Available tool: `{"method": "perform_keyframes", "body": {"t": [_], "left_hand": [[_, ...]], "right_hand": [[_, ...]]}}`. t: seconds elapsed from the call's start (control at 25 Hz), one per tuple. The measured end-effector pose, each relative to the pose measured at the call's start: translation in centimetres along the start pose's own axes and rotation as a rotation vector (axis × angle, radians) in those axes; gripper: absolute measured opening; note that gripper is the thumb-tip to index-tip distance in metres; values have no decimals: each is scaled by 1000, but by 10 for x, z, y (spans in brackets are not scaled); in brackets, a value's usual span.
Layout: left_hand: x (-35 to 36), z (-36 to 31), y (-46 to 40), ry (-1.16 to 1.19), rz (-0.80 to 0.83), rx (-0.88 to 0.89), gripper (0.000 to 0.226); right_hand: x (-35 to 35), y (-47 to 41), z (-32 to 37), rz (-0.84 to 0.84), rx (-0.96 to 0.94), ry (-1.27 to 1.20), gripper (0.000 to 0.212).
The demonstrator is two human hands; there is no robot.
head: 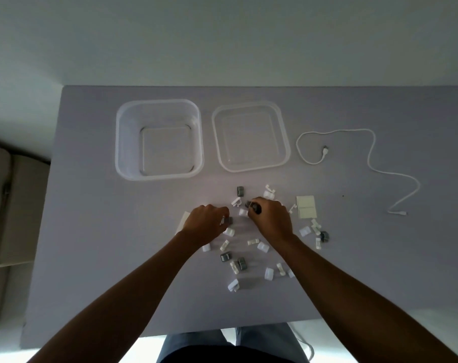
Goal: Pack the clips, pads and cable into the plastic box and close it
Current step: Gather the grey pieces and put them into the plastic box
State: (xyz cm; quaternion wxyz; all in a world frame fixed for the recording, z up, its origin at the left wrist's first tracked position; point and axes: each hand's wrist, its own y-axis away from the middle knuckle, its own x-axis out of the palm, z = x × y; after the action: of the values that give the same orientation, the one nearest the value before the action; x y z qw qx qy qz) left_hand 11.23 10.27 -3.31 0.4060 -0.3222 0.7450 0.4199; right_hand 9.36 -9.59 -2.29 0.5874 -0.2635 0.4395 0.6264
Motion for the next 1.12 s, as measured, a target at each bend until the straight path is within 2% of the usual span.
{"method": "perform_keyframes", "body": {"t": [0.2, 0.36, 0.48, 0.72, 0.92, 1.12], "left_hand": [[1, -2, -3, -58, 38, 33, 33], [1, -3, -9, -158, 98, 53, 27], [0, 2, -9, -176, 79, 51, 29], [-5, 16, -2, -42, 51, -27, 35], [-39, 29, 6, 225, -128, -158, 36], [-91, 70, 9, 307, -312, -301, 35]], "right_hand": [[-1, -12, 8, -46, 38, -34, 17], [-2, -28, 15, -18, -36, -49, 19], [-1, -41, 21, 7, -70, -89, 18], [9, -57, 33, 42, 3, -15, 17], [15, -59, 38, 135, -33, 27, 13], [17, -71, 41, 171, -34, 55, 13]]}}
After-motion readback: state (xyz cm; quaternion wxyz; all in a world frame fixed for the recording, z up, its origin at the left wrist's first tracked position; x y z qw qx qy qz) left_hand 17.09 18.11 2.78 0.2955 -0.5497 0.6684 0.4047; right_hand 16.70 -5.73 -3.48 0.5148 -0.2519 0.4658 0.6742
